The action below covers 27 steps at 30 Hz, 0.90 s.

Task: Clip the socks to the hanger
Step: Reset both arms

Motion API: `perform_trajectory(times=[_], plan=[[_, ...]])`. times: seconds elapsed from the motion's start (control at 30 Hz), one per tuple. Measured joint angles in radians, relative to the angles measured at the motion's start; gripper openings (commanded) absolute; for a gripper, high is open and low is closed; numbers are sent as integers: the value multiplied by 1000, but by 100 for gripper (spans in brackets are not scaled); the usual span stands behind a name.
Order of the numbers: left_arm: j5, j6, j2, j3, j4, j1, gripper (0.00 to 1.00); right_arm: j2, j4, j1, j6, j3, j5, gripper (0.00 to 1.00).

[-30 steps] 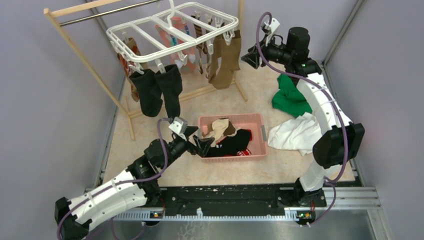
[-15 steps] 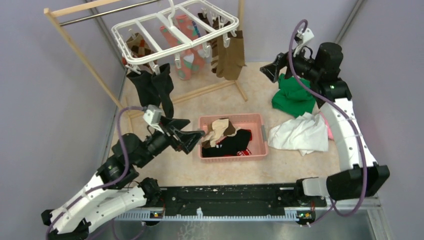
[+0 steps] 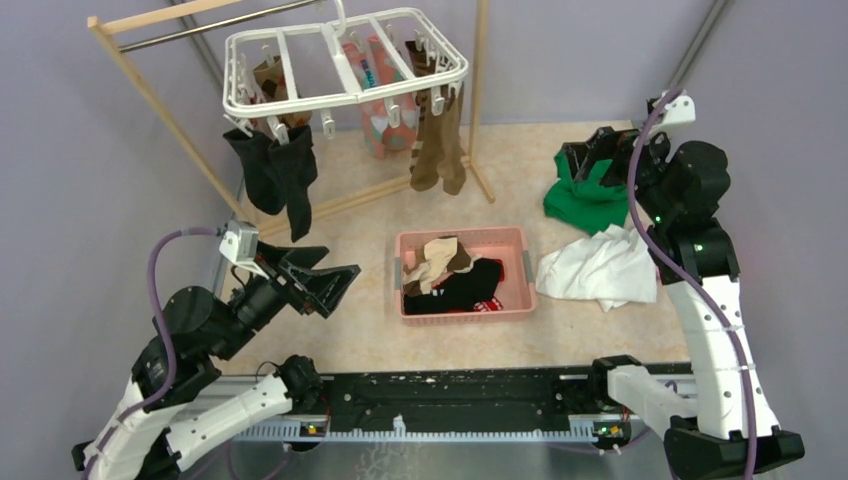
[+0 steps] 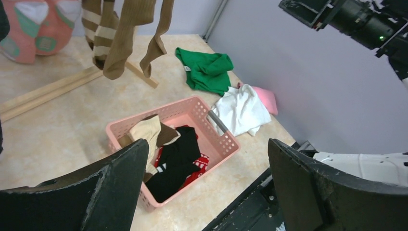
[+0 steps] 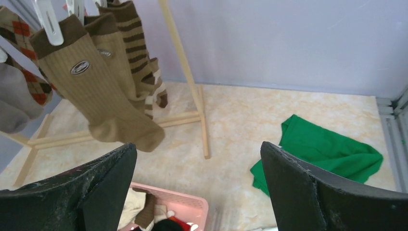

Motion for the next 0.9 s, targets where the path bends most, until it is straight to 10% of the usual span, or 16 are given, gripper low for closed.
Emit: perform_trajectory(times=[0.9], plan=[[-379, 76, -121, 56, -237, -272, 99, 50, 6, 0, -16, -32, 92, 98]])
